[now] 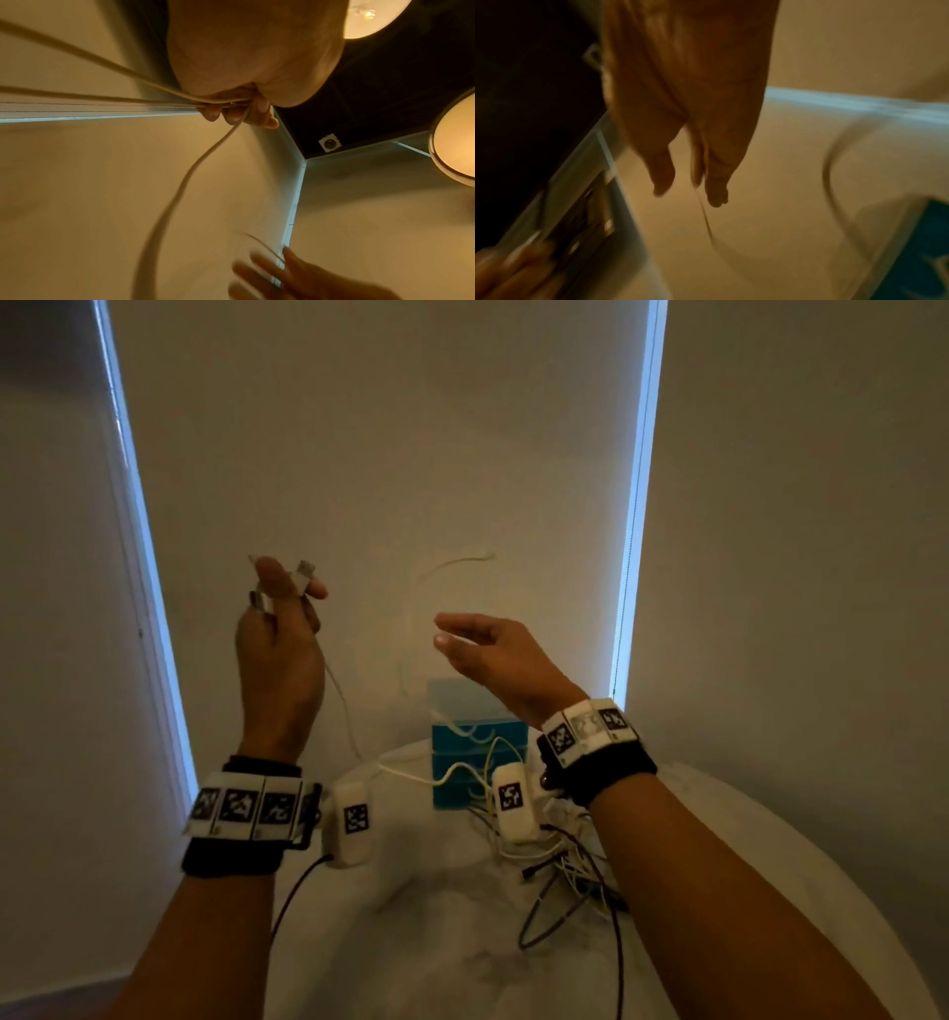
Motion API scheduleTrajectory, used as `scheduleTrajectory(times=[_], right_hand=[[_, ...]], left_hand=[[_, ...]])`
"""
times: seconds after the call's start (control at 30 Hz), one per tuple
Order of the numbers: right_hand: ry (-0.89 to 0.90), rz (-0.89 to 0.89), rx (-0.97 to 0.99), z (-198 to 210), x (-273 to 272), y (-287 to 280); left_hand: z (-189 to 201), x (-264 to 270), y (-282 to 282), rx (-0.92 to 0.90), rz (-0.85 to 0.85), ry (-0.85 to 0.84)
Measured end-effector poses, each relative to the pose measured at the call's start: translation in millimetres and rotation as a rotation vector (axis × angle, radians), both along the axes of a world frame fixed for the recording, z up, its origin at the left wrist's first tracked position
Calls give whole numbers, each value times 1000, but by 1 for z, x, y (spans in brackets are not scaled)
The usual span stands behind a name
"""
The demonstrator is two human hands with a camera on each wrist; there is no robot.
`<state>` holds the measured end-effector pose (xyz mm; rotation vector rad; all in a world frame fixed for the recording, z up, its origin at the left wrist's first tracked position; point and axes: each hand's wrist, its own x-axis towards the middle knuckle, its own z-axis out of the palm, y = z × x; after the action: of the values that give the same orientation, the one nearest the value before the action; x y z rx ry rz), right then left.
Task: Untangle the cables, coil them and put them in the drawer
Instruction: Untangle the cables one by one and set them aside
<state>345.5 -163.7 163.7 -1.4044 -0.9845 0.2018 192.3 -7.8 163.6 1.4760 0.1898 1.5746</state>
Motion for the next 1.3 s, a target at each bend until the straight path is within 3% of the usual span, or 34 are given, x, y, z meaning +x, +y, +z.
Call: scheduleTrajectory(times=[0.07,0.13,0.23,0.3,0.43,0.57,0.8,0.97,1.3], right_hand=[[-76,45,-41,-5,-8,1],[75,142,30,-19,-12,-10],[173,137,64,-51,-12,-22],[198,56,96,-70,-10,-25],[187,-108,177,-97,0,-36],[148,-185,118,-116,5,-41],[124,-377,102,-136,21,-55],[147,-310,154,-133,21,-60],[147,-239,-23,-119,25,-60]], left_hand=[[-2,-1,1,19,11,4],[-7,0,4,42,12,57],[-20,12,2,71,-192,194],[-32,27,-3,118,-293,398],[-70,64,-8,354,-288,831],[-103,93,-16,428,-373,1056],[-105,91,-54,513,-510,1093],[-104,85,-55,540,-556,1096],[-95,71,-59,680,-531,1111]])
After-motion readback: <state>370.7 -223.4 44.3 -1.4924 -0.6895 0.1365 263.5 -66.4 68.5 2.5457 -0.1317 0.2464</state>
